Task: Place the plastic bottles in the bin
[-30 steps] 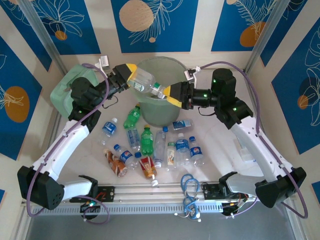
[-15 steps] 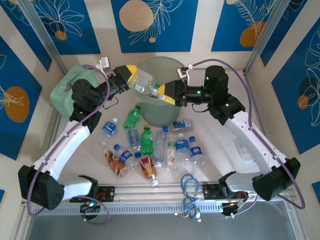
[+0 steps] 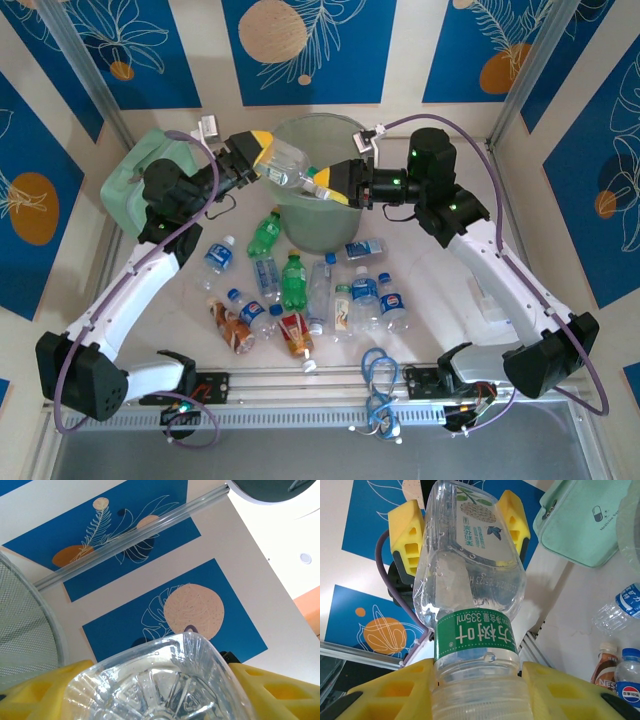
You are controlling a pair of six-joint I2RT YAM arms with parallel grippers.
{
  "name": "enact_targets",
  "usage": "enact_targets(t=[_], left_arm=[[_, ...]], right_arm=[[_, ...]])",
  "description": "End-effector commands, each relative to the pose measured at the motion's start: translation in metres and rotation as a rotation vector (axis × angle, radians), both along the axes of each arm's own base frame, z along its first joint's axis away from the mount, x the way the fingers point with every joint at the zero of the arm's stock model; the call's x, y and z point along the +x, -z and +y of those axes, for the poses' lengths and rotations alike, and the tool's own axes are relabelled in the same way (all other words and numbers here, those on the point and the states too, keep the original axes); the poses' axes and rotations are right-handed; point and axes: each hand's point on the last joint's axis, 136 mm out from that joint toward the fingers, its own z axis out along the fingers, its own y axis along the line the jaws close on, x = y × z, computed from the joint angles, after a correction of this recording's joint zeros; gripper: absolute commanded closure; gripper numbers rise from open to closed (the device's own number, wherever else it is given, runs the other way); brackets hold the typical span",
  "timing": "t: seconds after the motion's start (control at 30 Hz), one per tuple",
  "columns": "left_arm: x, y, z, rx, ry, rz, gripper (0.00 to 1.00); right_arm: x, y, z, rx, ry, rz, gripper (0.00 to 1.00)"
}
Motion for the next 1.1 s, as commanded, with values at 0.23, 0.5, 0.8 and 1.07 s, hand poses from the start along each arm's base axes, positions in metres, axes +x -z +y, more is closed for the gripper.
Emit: enact_targets(t=[0.23, 0.5, 0.8, 1.07], left_arm=[[0.001, 0.005, 0.035, 0.233, -0.236, 0.024, 0.00], [-0.014, 0.065, 0.115, 0.646, -0.552, 0.262, 0.01], [-0.026, 0.111, 0.131, 0.685, -0.540, 0.388, 0.10], [-0.026, 0.160, 0.142, 0.757, -0.550, 0.531, 0.08]], right_arm=[[0.026, 0.011, -0.026, -0.168, 0.201, 0.043, 0.65], [0.077, 0.052, -0.058, -0.356, 0.347, 0.187, 0.69], [0.104, 0.084, -0.068, -0.501, 0.411, 0.218, 0.68], [0.111, 0.083, -0.071, -0.522, 0.433, 0.204, 0.35]])
